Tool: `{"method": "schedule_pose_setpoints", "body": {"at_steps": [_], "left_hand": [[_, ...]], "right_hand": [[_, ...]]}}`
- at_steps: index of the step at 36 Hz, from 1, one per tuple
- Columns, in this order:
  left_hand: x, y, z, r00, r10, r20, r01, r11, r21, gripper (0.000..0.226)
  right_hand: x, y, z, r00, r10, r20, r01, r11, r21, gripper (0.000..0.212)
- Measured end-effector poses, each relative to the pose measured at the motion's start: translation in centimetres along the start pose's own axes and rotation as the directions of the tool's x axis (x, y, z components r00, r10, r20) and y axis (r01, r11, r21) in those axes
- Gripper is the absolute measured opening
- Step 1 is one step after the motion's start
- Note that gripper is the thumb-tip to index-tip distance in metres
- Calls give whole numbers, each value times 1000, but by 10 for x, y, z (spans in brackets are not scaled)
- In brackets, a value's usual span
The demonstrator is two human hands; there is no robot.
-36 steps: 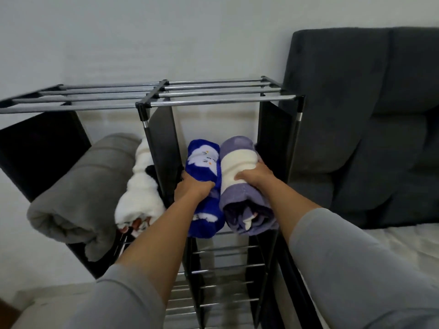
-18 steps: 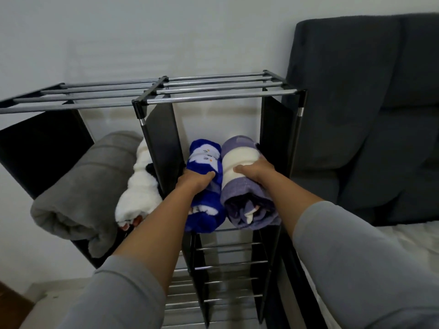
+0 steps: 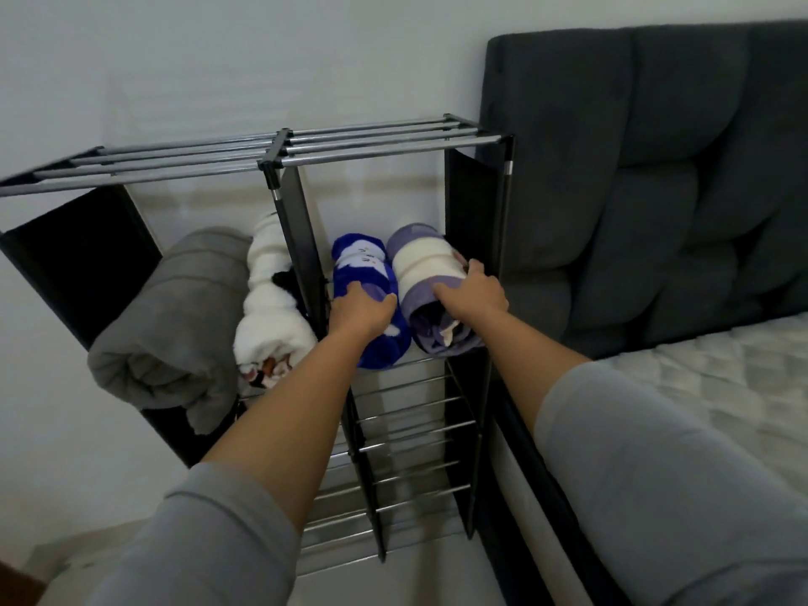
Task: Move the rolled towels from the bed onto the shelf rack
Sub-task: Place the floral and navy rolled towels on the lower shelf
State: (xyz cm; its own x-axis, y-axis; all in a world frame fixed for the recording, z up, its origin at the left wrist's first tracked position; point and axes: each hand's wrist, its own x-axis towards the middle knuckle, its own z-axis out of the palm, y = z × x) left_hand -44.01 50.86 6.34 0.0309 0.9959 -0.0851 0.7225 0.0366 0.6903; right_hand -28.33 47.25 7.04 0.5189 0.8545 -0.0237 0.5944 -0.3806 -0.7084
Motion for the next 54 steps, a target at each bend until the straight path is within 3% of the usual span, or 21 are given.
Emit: {"method": "schedule_pose_setpoints", "body": {"at_steps": [5, 9, 18, 26, 30, 31, 36, 39, 45, 48, 54], "left_hand": [[-46, 0, 11, 982, 164, -92, -164, 986, 6, 67], [-81, 11, 34, 954, 294, -63, -297, 954, -34, 63], [-156, 51, 103, 884, 418, 209, -416, 908, -58, 65], [-235, 97, 173, 708, 498, 500, -523, 846, -102, 68], [-282, 116, 215, 609, 511, 606, -565, 816, -119, 67], [-284, 116, 218, 602, 507, 617, -566, 816, -119, 67], [-355, 134, 276, 432, 503, 749, -656, 745, -123, 70], [-385, 140, 304, 363, 490, 793, -707, 699, -108, 70], [-435, 149, 364, 292, 421, 859, -740, 668, -76, 73], [-459, 152, 398, 276, 352, 894, -737, 675, -39, 74], [-494, 148, 461, 276, 196, 941, -723, 687, 69, 73]], "right_hand": [[-46, 33, -9, 995, 78, -63, -78, 997, 2, 75], [-77, 66, -21, 980, 170, -104, -170, 985, 7, 80], [-150, 155, -80, 894, 385, -229, -377, 923, 79, 78], [-227, 250, -150, 699, 641, -316, -611, 765, 203, 76], [-267, 295, -171, 584, 724, -367, -674, 684, 279, 72], [-269, 298, -171, 582, 725, -369, -674, 684, 279, 71], [-324, 363, -203, 424, 829, -364, -772, 541, 333, 78], [-342, 396, -212, 351, 873, -337, -796, 468, 383, 80], [-375, 455, -224, 251, 922, -295, -827, 363, 430, 85], [-386, 494, -234, 234, 940, -248, -843, 323, 430, 90], [-407, 540, -254, 210, 966, -153, -884, 255, 392, 80]]}}
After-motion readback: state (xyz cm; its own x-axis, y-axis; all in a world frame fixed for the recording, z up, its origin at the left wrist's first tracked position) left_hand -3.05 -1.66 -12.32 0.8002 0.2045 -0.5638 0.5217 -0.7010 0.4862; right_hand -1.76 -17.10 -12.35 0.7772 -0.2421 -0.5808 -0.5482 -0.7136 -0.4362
